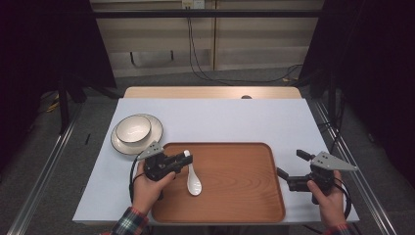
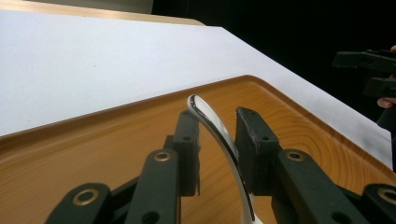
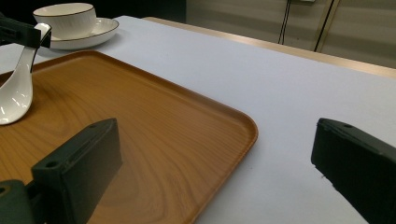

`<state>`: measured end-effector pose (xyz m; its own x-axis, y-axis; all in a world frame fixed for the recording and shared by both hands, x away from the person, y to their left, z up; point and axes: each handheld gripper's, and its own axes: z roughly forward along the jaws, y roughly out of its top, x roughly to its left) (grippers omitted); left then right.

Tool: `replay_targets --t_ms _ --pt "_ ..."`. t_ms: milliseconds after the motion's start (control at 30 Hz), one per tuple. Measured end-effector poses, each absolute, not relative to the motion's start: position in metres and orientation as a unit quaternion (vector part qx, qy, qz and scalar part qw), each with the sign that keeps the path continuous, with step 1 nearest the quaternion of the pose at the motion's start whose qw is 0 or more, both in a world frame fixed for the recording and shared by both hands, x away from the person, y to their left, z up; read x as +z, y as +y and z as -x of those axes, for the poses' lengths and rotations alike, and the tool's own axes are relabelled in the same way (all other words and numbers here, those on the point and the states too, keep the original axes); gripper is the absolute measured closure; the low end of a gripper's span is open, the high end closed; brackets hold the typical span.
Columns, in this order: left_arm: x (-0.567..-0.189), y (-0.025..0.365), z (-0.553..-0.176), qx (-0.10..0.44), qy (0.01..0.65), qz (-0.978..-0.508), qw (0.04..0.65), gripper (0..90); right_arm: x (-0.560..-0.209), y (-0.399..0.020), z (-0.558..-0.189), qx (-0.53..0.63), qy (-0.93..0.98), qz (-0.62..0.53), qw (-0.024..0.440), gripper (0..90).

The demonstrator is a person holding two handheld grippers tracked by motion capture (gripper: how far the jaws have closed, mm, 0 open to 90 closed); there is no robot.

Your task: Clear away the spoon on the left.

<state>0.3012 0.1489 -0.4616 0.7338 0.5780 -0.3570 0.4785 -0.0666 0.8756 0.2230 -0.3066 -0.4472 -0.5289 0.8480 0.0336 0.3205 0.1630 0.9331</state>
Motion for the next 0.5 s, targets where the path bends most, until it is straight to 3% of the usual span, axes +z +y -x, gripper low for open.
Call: replay_targets --t_ms 500 --pt "-0.4571 0.1548 -0.2991 0.066 0.370 -0.728 0.574 56.4 -0.4455 -0.3049 -0.2222 0.501 0.717 -0.406 0.266 1.3"
